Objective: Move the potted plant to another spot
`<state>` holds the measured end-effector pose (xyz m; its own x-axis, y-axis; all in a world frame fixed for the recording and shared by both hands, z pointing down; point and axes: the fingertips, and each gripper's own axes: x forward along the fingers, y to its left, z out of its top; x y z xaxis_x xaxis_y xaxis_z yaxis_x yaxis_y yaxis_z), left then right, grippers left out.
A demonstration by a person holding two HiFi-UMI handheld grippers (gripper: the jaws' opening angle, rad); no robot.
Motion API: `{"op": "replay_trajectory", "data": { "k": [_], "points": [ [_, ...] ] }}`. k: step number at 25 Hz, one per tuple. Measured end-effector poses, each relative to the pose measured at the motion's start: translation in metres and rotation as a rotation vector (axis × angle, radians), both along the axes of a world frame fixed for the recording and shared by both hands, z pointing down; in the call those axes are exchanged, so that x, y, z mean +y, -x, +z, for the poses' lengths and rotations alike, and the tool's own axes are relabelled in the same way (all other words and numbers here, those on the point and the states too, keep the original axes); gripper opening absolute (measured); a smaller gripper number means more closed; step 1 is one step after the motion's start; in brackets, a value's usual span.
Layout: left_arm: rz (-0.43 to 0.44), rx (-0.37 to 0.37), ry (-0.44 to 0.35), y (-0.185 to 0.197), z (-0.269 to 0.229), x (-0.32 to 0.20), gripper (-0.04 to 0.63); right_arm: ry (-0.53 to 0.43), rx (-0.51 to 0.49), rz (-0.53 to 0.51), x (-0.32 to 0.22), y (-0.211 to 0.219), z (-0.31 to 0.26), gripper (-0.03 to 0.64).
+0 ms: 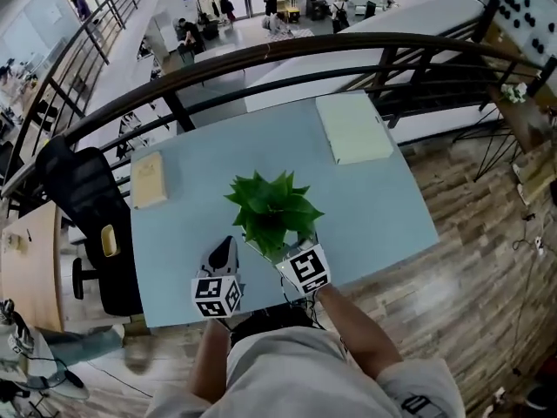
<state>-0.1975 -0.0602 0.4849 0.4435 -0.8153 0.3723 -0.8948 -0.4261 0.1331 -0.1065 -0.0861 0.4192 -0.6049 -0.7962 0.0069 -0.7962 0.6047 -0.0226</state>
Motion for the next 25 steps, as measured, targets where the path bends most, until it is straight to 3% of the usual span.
{"op": "replay_trajectory", "data": {
  "k": [16, 25],
  "points": [
    [0.352, 0.075, 0.007, -0.043, 0.002, 0.006, 0.011, -0.016, 0.051, 0.326, 0.035, -0.038, -0.009, 0.502],
    [0.557, 0.081, 0.025, -0.066, 0.014, 0.029, 0.011, 0.013, 0.069, 0.515, 0.074, -0.056, -0.003, 0.502]
  ]
}}
